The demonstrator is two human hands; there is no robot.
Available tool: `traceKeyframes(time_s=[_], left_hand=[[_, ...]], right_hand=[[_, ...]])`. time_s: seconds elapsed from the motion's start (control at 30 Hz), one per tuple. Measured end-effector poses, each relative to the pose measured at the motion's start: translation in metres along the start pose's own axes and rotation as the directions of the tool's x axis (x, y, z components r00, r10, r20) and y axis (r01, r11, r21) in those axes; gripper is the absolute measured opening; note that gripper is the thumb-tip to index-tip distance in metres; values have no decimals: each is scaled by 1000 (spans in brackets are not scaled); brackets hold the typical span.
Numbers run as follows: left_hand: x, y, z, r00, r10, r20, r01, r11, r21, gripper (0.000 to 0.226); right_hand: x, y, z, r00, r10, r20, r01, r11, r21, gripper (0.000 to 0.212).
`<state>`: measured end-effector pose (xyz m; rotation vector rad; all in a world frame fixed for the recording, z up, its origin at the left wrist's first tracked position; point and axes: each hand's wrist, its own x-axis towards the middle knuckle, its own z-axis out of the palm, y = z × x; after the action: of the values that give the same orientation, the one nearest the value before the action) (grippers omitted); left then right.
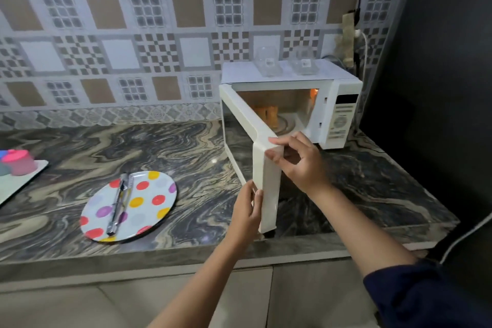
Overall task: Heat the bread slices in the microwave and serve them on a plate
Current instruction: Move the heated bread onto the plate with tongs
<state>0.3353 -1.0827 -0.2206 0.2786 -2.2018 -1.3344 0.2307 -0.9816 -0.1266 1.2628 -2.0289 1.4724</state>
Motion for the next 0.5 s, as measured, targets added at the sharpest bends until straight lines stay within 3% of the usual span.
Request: traceKeyframes(time_s=[0.1,0.23,0.4,0.5], left_hand=[[-18,-4,-21,997,-45,-70,37,993,-114,37],[-23,-14,-47,974,-172,-145,144,973,-182,44],[-31,-29,-61,860,-453,-233,343,853,-393,57],[-30,-19,-67,804,-519,-291,376,822,-427,55]], right_hand=[[-4,-19,28,997,-78,29,78,997,7,30],[-10,-47,65,994,-107,-21,107,994,21,27],[-9,-81,93,999,-25,31,24,1000,16,28],[-3,-94,100,994,25,108,-28,999,33,28]])
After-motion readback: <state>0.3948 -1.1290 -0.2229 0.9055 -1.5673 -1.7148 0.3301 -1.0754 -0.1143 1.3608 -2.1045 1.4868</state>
